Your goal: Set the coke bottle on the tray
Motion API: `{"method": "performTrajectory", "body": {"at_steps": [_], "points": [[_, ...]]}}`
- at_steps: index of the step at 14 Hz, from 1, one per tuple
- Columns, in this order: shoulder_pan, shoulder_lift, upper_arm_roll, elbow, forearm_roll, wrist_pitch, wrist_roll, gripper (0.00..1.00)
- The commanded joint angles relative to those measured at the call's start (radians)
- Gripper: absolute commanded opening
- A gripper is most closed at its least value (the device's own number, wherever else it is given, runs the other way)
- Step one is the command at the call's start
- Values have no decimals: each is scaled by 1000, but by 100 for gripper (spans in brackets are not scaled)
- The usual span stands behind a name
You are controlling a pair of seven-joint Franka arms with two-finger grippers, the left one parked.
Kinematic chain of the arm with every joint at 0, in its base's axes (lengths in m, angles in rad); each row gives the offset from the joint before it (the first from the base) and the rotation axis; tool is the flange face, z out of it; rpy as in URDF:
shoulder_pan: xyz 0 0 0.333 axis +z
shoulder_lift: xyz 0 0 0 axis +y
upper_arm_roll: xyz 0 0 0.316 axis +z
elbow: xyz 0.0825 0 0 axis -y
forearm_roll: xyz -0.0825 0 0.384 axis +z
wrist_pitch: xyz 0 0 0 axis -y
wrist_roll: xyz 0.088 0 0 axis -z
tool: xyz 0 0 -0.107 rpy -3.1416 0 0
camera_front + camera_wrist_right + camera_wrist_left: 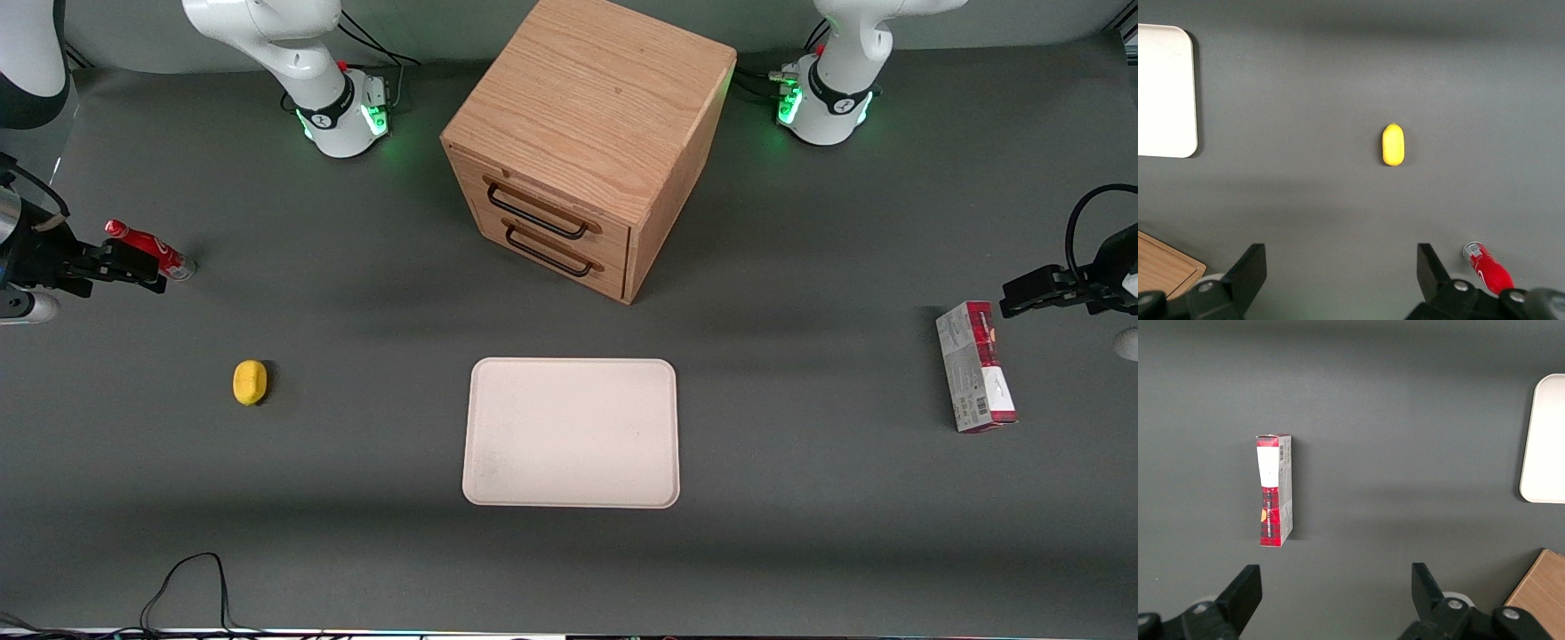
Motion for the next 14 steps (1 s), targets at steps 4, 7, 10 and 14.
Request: {"method": "performTrajectory", "body": {"at_steps": [4,7,10,14], "points": [[-15,2,20,12,-13,-15,19,100],[-25,-17,-16,-5,-14,-28,-12,100],[-24,-34,-177,-16,-14,-28,-181,100],[-24,-32,-413,-14,-14,-18,-416,100]]}}
